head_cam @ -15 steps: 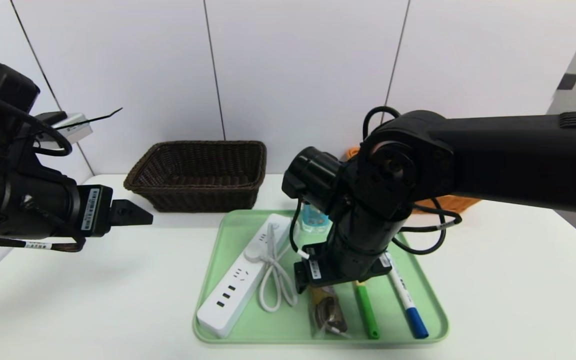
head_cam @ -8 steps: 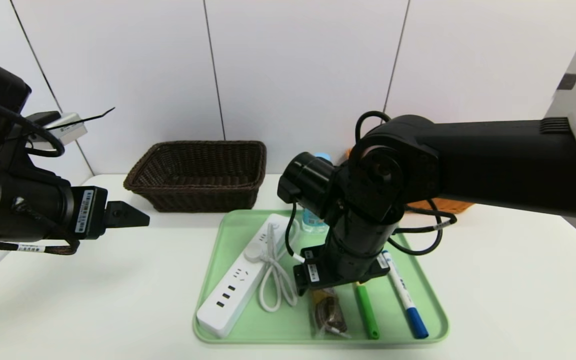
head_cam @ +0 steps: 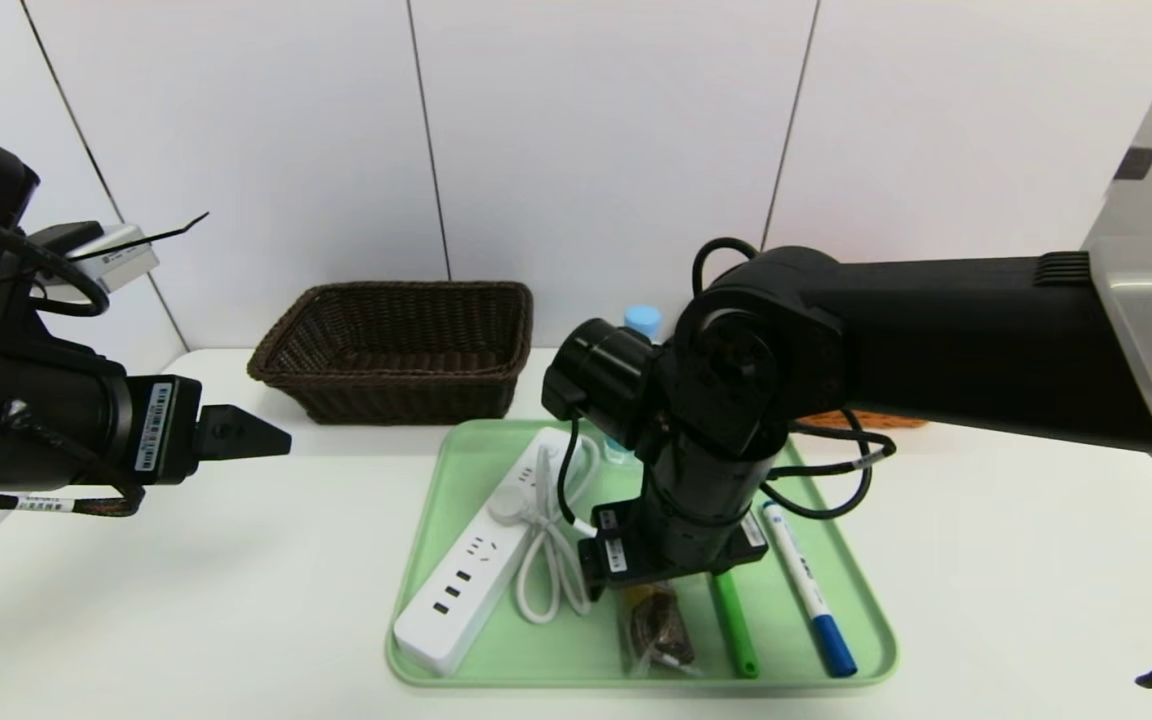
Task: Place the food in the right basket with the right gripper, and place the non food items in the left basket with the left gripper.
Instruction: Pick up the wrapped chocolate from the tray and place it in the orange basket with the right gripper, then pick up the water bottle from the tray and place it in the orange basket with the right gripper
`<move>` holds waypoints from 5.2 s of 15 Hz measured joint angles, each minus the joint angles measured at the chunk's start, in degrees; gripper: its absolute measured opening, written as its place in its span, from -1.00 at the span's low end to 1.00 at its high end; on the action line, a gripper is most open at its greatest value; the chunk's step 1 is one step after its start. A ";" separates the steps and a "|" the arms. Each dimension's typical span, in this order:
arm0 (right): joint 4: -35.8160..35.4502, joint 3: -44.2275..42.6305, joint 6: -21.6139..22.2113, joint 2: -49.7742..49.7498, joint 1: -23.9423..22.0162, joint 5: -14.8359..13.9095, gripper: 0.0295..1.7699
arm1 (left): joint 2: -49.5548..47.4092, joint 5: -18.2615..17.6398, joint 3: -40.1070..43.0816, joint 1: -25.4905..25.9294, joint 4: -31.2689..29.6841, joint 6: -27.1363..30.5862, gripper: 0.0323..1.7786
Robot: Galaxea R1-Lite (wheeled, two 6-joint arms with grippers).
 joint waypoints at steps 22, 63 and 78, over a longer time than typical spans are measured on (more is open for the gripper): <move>0.32 -0.17 0.13 0.50 -2.01 0.52 -0.95 | 0.62 0.02 -0.35 0.00 -0.65 0.11 0.90; -32.01 -3.47 -4.50 -11.35 -36.96 4.33 0.63 | 4.27 -0.24 -1.40 -0.17 -2.88 -0.12 0.90; -53.20 49.70 -12.35 -37.99 -4.96 -12.53 0.89 | 2.74 -0.06 0.21 -1.13 -4.94 -1.05 0.90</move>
